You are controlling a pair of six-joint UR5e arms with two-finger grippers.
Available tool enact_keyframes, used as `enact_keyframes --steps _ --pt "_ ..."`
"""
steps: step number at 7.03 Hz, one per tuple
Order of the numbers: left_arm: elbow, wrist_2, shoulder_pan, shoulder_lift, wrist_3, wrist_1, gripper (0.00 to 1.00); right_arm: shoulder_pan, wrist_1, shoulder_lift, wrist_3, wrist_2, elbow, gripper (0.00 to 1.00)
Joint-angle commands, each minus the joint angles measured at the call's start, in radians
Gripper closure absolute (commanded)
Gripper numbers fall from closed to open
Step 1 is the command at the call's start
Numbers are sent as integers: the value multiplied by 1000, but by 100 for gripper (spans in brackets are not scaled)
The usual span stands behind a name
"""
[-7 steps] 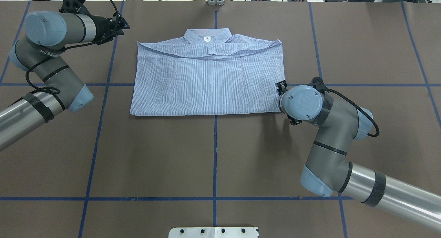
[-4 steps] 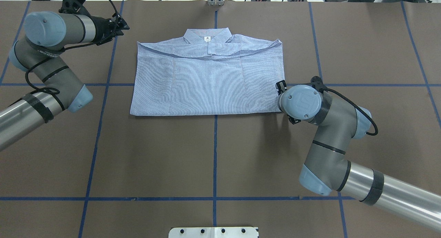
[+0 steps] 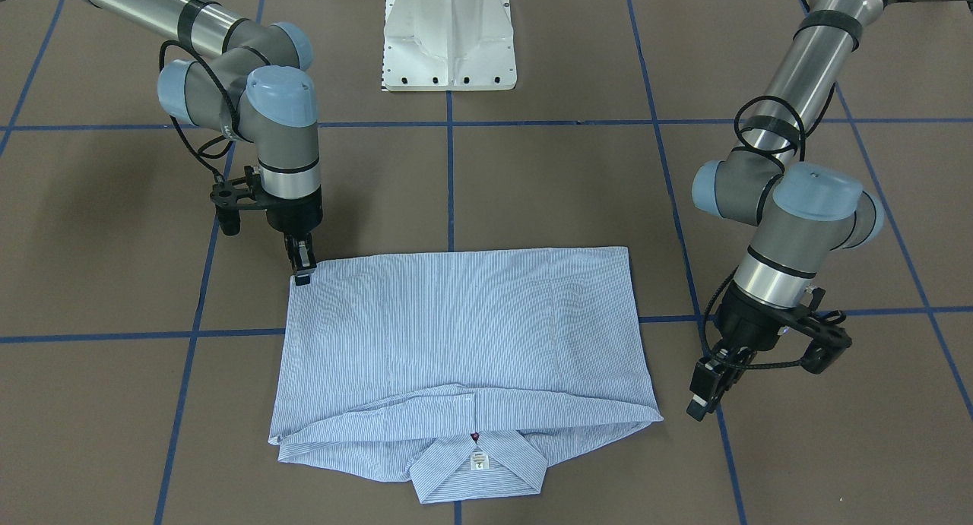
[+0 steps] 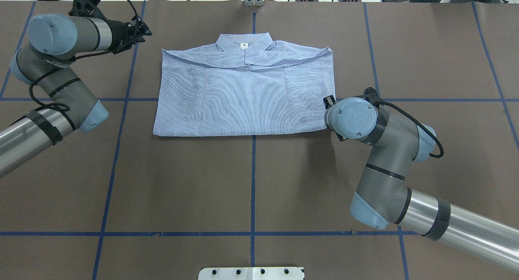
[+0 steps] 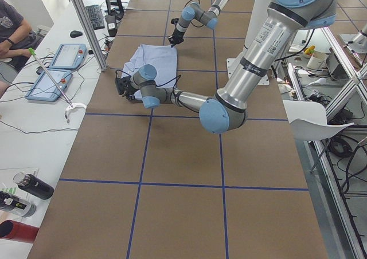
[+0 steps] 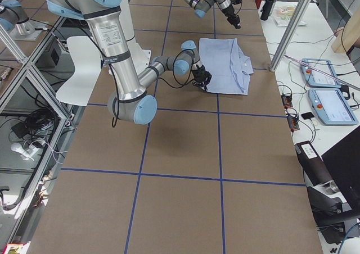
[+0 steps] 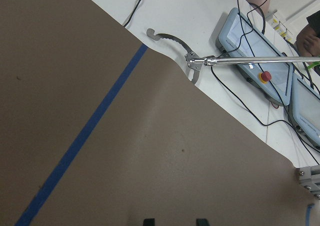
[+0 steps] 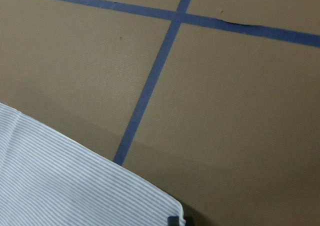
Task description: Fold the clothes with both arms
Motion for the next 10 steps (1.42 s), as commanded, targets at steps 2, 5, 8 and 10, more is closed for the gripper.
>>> enact_keyframes --steps 2,5,8,10 --pt "-38 -9 0 -2 -3 2 61 -93 -260 -26 -1 1 234 100" --pt "-116 -107 10 -1 -14 8 61 -436 -610 -81 -1 1 530 100" --pt "-225 -127 91 1 -126 14 53 -674 -784 -90 22 1 573 2" --pt "-364 -121 165 77 -211 72 40 -647 -808 -78 34 7 628 0"
